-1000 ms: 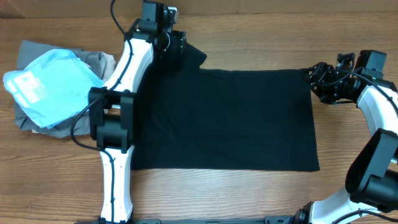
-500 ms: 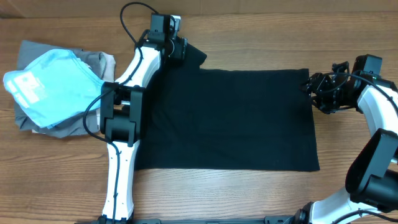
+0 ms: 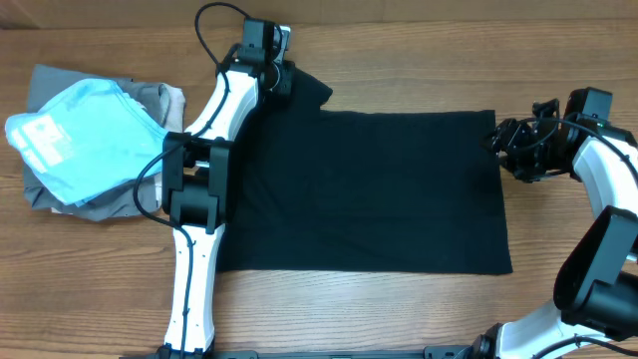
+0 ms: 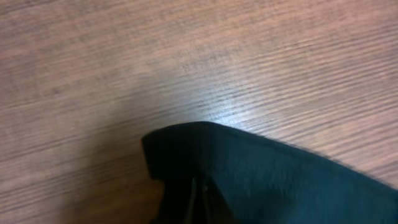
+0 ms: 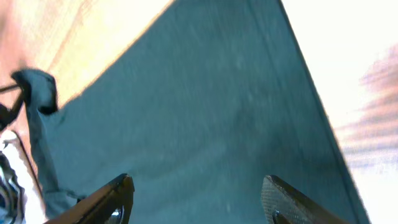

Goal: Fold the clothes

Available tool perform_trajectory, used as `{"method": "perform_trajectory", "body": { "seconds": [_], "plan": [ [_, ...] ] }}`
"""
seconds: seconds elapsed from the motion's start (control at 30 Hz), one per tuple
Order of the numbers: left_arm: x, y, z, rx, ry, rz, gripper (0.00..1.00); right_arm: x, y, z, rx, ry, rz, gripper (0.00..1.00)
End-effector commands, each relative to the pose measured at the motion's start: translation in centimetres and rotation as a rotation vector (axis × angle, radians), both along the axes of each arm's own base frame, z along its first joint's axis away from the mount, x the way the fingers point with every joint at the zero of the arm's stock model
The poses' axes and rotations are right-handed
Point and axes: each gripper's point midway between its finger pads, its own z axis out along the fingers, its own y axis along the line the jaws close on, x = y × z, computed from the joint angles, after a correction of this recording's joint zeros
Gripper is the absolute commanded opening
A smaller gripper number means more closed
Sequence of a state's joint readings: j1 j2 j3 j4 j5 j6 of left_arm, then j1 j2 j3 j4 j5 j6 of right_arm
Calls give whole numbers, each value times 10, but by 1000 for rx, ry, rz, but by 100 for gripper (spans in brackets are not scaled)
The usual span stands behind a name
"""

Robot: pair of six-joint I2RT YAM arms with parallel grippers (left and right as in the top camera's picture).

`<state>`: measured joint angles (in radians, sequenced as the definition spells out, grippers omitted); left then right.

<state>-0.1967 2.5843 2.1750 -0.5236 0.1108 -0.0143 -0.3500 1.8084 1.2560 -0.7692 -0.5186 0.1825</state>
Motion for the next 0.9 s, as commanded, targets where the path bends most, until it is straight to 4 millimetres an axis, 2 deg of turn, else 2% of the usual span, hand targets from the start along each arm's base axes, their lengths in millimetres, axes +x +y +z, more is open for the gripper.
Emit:
{"method": "perform_trajectory", "body": {
  "seconds": [0.0, 0.1, 0.23, 0.3, 0.53, 0.7, 0.87],
  "plan": [
    [10, -11, 42, -1, -64, -50, 4, 14, -5, 12, -32, -66, 8, 70],
    [11, -10, 69, 21, -87, -75, 4, 22, -7, 15, -45, -102, 7, 70],
    [4, -8, 85, 34, -59, -78, 4, 32, -11, 20, -64, -153, 7, 73],
    [-2, -7, 86, 40, -32, -77, 4, 37, -13, 23, -76, -179, 7, 75],
    [-36, -3, 87, 64, 113, -86, 4, 63, -42, 24, -178, -243, -107, 77],
    [-55, 0, 93, 70, 187, -92, 4, 76, -47, -1, -181, -237, -124, 76],
    [-71, 0, 104, 78, 231, -106, 4, 86, -43, -45, -170, -204, -105, 76]
  ]
}}
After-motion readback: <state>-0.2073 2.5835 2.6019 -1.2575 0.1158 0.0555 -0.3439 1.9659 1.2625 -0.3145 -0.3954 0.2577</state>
